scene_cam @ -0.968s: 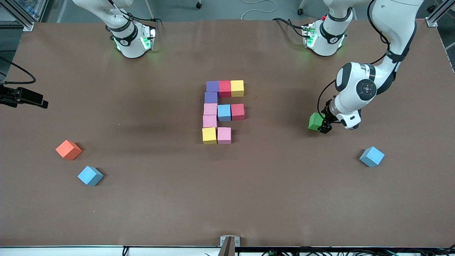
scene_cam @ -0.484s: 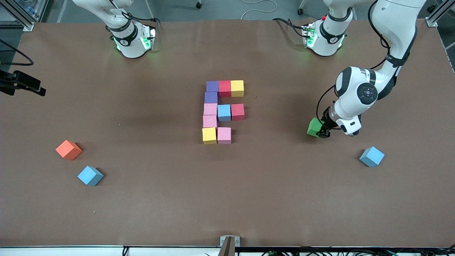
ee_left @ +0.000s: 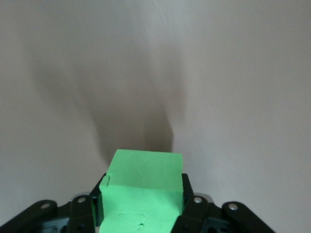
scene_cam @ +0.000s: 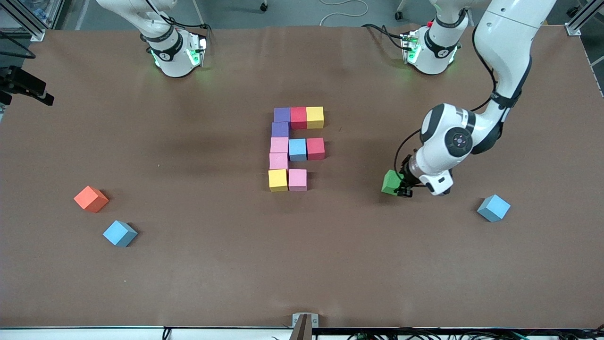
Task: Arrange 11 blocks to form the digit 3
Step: 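Carry the green cube with the left gripper to the cluster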
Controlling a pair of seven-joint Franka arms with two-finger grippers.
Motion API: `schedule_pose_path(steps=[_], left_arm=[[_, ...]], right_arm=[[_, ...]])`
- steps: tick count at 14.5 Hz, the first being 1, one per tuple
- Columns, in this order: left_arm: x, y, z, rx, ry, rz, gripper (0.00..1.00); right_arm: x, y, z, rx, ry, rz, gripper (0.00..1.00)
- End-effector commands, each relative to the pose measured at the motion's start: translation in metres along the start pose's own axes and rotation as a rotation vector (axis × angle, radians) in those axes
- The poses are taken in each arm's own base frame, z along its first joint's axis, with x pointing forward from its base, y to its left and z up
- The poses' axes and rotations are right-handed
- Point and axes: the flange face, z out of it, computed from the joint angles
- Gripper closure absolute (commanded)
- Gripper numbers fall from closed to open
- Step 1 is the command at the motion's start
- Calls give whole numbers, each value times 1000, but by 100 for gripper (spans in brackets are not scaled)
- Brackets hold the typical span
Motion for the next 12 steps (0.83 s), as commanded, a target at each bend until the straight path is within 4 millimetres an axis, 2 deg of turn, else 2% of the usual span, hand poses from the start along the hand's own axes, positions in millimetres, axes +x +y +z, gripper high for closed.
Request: schedule_pose_path(steps=[1, 4, 6, 8, 12], left_arm=[[-42, 27, 9, 10, -15, -55, 83], [-91, 30, 26, 16, -27, -86, 83], [-117, 32, 31, 12, -36, -121, 83], [-148, 28, 43, 22, -43, -130, 83], [-180, 24, 41, 12, -54, -198, 82]], right_arm=[[-8, 3, 4, -12, -7, -5, 0], [-7, 1, 8, -10, -13, -8, 0], [-6, -7, 10, -12, -18, -22, 0], [-6, -12, 11, -13, -17, -31, 0], [-5, -13, 12, -14, -12, -32, 0]])
